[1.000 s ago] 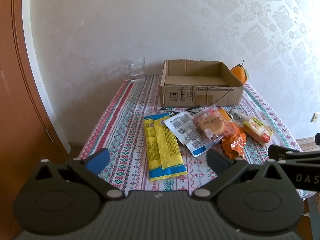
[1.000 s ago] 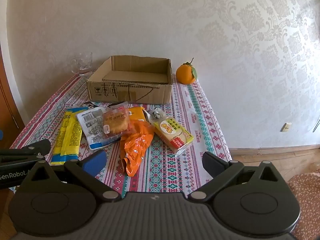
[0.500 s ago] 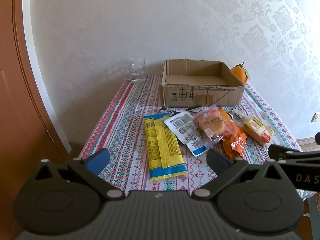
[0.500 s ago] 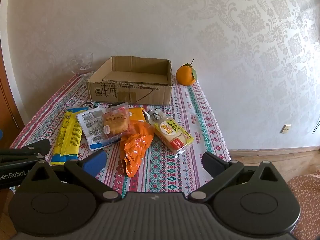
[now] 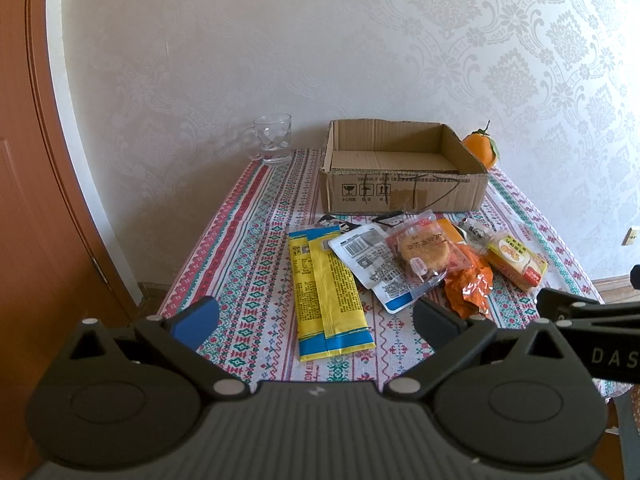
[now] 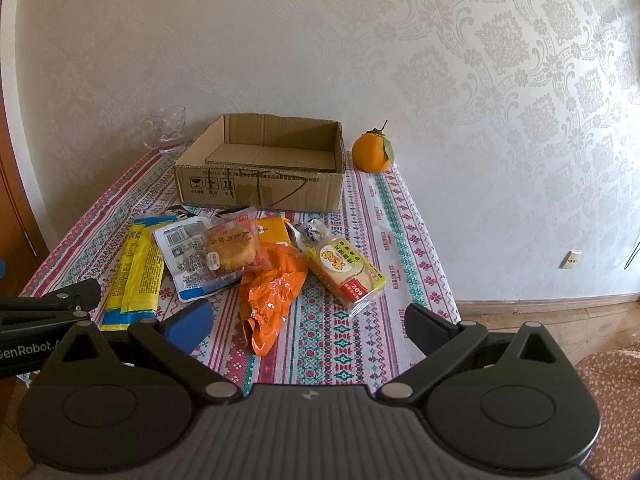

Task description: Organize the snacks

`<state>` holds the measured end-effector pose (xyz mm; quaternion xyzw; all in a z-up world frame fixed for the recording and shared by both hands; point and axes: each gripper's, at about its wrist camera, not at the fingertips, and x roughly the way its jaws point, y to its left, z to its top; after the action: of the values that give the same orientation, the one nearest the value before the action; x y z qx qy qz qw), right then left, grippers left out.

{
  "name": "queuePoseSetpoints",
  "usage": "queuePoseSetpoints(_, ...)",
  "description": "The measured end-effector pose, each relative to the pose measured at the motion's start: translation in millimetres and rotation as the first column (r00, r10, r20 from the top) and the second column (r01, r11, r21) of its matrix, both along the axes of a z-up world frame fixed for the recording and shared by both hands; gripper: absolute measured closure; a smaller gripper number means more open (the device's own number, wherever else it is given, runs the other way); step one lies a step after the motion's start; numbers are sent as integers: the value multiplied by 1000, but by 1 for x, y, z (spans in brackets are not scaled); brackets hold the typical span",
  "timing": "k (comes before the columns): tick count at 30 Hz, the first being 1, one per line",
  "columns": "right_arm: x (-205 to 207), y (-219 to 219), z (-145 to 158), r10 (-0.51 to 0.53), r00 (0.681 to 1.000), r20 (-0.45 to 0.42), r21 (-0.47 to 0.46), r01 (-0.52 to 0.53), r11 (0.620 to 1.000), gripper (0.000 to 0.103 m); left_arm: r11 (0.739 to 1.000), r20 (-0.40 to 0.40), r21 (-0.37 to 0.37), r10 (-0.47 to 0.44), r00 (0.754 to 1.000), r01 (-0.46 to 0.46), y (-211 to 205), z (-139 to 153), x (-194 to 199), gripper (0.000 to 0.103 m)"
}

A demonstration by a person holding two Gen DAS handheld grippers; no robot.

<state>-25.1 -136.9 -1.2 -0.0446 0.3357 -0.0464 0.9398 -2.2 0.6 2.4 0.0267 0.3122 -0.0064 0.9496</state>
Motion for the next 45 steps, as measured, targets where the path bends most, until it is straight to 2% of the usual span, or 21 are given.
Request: queuePoseSetpoints(45,2,-1,-1,2,1000,9,-12,-1,1000,0,1000,1,-1,7,1000,-7,0,-1,2,1)
